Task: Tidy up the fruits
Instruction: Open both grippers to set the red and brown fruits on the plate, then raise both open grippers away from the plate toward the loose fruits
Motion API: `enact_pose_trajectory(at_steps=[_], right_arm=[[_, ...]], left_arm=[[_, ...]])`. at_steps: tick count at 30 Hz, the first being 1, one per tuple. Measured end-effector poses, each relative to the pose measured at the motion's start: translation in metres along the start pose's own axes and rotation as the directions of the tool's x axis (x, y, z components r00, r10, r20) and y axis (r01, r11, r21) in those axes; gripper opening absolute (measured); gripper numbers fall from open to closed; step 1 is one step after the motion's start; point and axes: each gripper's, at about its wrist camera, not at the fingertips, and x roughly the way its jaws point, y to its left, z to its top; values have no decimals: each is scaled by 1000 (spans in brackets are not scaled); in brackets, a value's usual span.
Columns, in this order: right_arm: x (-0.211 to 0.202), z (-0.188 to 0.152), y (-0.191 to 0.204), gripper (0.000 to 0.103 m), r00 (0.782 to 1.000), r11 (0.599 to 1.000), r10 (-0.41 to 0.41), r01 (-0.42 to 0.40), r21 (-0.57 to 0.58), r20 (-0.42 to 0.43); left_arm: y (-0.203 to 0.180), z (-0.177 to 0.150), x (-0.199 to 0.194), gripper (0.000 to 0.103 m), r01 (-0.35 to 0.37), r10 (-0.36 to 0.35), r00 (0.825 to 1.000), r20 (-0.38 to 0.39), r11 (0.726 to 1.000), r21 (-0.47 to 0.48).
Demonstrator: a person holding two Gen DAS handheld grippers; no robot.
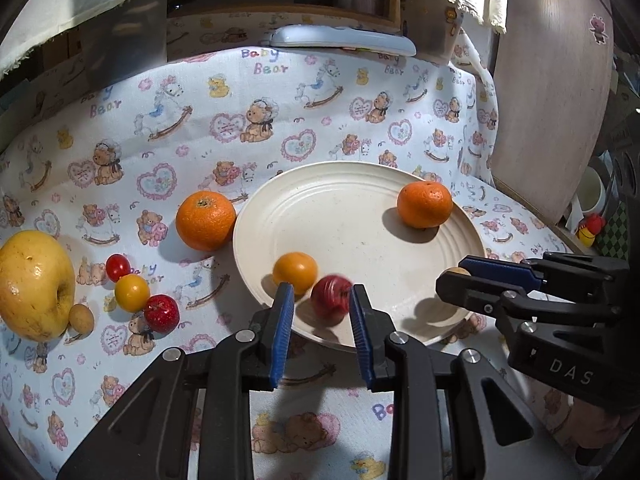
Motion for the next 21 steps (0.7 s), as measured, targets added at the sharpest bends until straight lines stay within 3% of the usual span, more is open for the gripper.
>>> enact_pose_trajectory(at_steps=[3,6,10,16,21], right_arm=[[0,0,0,25,1000,1000,3,-3,2,3],[-4,1,-1,26,1000,1000,20,-20,13,24],[-15,2,-2,49,997,1000,12,-14,24,77],[-33,4,-2,49,988,1000,1,-4,19,152],[-44,5,0,49,978,1000,-11,10,7,209]], left_arm=[[1,0,0,31,8,-7,1000,5,1000,-9],[5,0,-7,47,4,-3,999,39,1000,-26],[14,2,-19,52,-11,17,995,102,998,-63],[26,3,-34,56,-15,34,986,166,994,-111],[19,7,-51,58,-12,26,977,213,998,-66]])
